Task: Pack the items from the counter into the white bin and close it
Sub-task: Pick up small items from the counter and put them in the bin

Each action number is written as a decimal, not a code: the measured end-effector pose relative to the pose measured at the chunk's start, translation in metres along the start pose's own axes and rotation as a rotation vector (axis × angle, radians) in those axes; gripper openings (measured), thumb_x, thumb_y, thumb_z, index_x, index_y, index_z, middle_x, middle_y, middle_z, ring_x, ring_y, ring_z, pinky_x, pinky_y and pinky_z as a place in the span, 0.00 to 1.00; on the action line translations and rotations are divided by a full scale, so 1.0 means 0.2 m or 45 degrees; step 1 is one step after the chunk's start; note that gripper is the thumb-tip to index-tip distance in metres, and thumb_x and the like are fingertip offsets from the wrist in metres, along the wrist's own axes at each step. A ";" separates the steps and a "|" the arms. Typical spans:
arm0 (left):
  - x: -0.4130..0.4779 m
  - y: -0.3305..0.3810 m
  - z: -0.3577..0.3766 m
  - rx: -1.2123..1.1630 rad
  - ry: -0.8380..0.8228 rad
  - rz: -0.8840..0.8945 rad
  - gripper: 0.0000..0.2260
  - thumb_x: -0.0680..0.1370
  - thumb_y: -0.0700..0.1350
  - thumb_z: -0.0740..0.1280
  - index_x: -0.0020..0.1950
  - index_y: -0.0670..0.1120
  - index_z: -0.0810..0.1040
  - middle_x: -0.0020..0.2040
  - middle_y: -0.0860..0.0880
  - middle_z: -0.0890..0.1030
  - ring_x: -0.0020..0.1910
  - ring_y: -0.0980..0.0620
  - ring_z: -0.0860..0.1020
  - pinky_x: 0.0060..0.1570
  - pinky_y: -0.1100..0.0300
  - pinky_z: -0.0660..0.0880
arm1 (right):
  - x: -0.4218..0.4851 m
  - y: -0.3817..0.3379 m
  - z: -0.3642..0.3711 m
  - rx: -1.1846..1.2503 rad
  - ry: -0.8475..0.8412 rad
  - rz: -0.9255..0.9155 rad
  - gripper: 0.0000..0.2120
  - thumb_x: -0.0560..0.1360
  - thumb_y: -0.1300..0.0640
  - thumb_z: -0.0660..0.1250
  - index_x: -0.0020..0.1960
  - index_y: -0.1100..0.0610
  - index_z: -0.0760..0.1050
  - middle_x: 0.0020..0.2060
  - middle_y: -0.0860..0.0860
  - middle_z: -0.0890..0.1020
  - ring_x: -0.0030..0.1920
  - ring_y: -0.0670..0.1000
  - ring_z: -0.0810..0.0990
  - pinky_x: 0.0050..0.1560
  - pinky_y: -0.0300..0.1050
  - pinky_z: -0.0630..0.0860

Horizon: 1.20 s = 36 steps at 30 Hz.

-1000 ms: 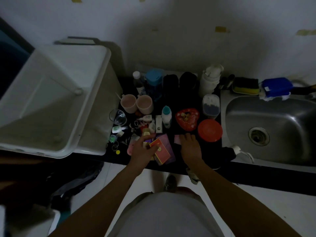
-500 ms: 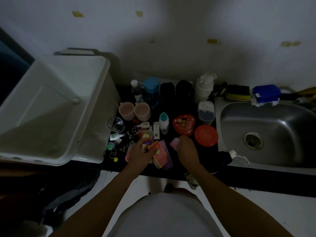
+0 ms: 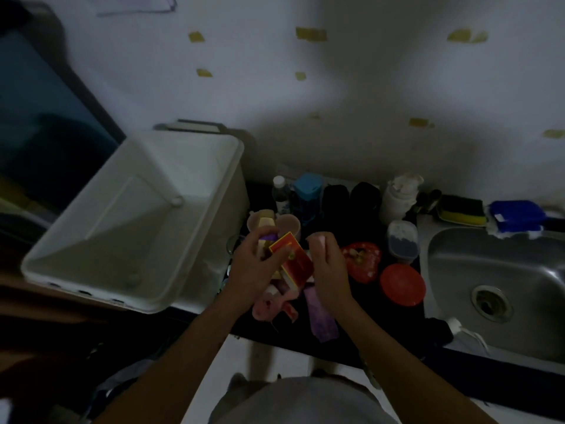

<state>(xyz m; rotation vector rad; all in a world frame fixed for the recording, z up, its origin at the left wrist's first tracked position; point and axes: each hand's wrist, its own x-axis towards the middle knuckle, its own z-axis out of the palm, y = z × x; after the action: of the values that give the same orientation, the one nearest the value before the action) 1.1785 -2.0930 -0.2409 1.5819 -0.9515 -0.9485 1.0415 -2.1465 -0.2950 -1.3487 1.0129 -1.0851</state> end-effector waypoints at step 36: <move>1.13 -0.17 -1.43 -0.093 -0.051 -0.053 0.21 0.80 0.30 0.56 0.70 0.46 0.71 0.65 0.49 0.75 0.59 0.54 0.75 0.49 0.69 0.74 | 0.69 -0.28 1.64 -0.062 0.312 0.477 0.08 0.76 0.53 0.66 0.54 0.49 0.71 0.50 0.52 0.81 0.48 0.51 0.82 0.42 0.46 0.78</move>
<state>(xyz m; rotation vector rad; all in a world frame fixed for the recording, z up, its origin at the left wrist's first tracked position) 1.5311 -2.1931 -0.2500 1.5313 -0.9043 -1.0365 1.3916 -2.2049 -0.2335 -1.0230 1.4161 -0.9575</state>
